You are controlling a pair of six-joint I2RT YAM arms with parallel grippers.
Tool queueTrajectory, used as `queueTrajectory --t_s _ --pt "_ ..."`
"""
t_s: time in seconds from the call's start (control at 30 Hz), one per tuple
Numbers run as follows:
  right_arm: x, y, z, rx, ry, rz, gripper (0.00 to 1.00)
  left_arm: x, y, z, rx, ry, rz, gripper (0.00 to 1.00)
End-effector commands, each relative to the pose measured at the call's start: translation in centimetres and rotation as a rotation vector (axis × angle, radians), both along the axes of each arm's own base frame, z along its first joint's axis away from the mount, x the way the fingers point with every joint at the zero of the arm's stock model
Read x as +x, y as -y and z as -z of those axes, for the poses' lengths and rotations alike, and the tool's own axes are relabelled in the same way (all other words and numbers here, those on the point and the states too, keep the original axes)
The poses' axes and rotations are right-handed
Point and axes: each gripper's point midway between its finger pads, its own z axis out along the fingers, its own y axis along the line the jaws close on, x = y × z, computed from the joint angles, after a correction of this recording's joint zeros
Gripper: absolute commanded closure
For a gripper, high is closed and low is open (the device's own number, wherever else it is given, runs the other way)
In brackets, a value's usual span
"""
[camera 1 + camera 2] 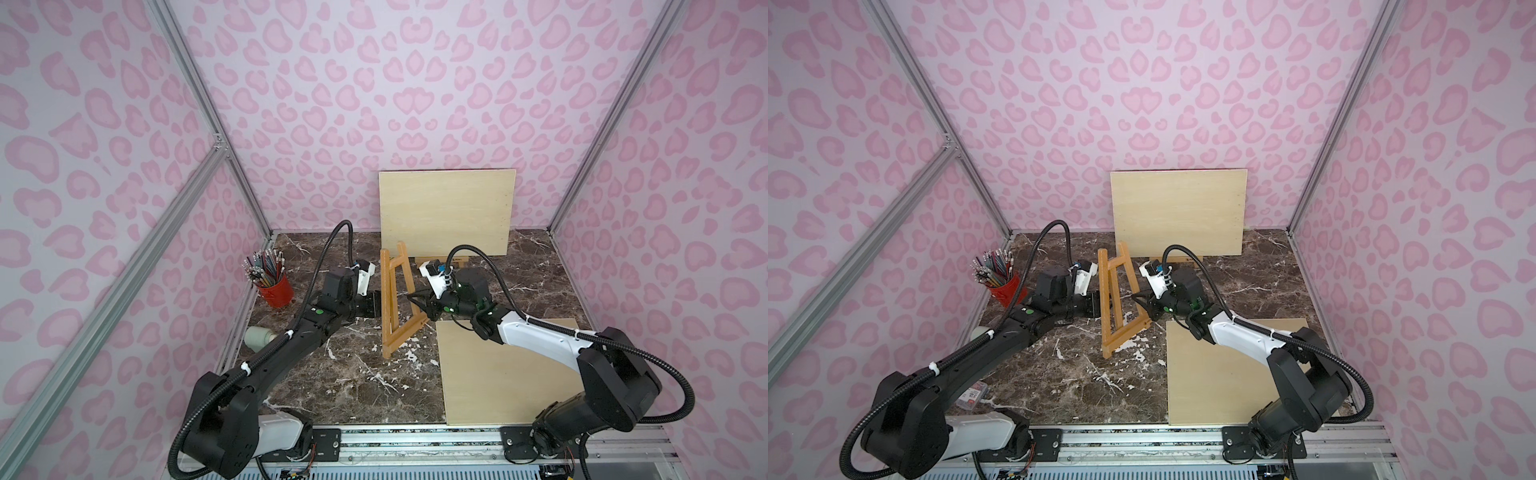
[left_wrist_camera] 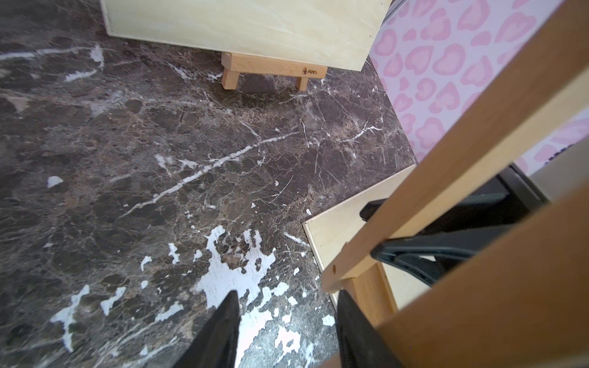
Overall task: Disassemble the easel
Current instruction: Fold up the easel, then place the easel at the center of the board.
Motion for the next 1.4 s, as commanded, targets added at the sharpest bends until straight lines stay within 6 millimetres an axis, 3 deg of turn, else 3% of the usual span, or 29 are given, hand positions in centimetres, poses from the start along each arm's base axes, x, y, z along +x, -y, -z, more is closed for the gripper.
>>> queueTrajectory --t_s 0.0,0.23,0.5,0.83,1.37 --pt "0.0 0.1 -0.3 0.027 0.009 0.020 0.98 -0.2 -2.3 0.2 0.083 0.018 -0.061 0.47" --pt "-3.0 -0.1 3.3 -0.006 -0.143 0.085 0.99 -0.8 -11.3 1.4 0.219 -0.017 -0.340 0.35" --pt "-6.9 -3.8 9.6 -0.171 -0.364 0.177 0.99 -1.1 -15.1 0.2 0.307 0.021 -0.483 0.30" --pt "-8.6 -7.9 13.9 -0.330 -0.489 0.246 0.99 -2.0 -16.5 -0.1 0.330 0.035 -0.539 0.29" --pt "-7.4 -9.2 16.9 -0.398 -0.494 0.296 0.86 -3.4 -16.2 1.3 0.290 0.002 -0.534 0.24"
